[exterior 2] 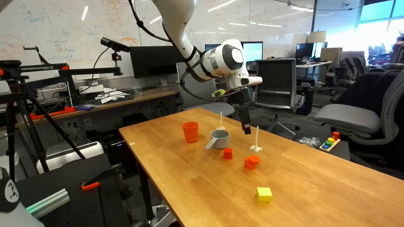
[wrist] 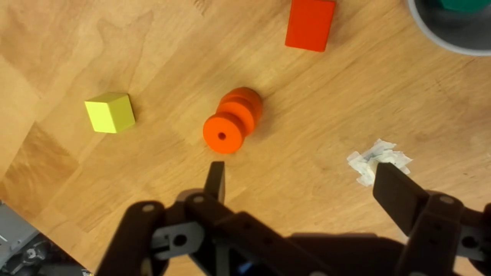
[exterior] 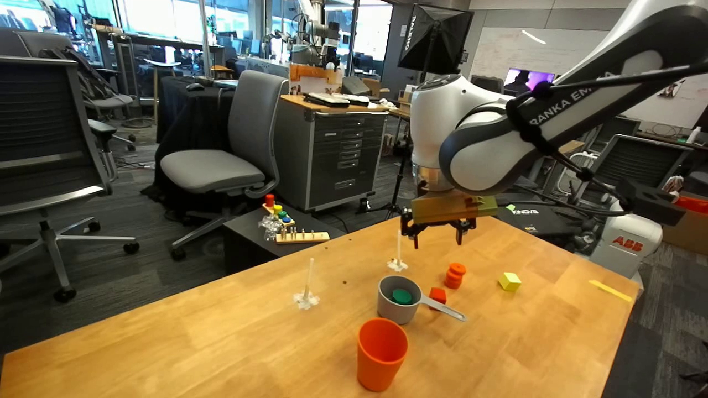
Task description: Remove the orange cup from the grey cup, then put the green, yellow, and orange blocks inside the grey cup
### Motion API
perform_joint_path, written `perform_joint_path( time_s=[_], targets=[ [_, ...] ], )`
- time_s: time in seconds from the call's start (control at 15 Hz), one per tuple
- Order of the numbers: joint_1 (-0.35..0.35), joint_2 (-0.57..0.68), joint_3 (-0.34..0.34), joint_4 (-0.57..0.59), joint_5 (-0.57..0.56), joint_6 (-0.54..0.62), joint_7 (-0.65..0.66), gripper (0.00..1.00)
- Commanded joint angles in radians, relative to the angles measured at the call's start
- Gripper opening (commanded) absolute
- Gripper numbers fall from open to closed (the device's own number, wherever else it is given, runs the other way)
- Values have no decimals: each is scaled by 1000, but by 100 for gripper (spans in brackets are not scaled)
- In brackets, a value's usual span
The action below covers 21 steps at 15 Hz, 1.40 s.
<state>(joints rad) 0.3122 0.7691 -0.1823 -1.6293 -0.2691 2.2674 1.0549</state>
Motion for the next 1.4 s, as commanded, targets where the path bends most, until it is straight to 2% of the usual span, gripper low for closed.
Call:
perform_joint_path(
  time_s=[0.0, 0.27, 1.33],
  targets=[
    [-8, -2, 8, 18, -10, -15, 7, 100],
    [-5, 19, 13, 46, -11, -16, 3, 100],
    [-22, 107, 76, 34, 58, 14, -19, 100]
  ],
)
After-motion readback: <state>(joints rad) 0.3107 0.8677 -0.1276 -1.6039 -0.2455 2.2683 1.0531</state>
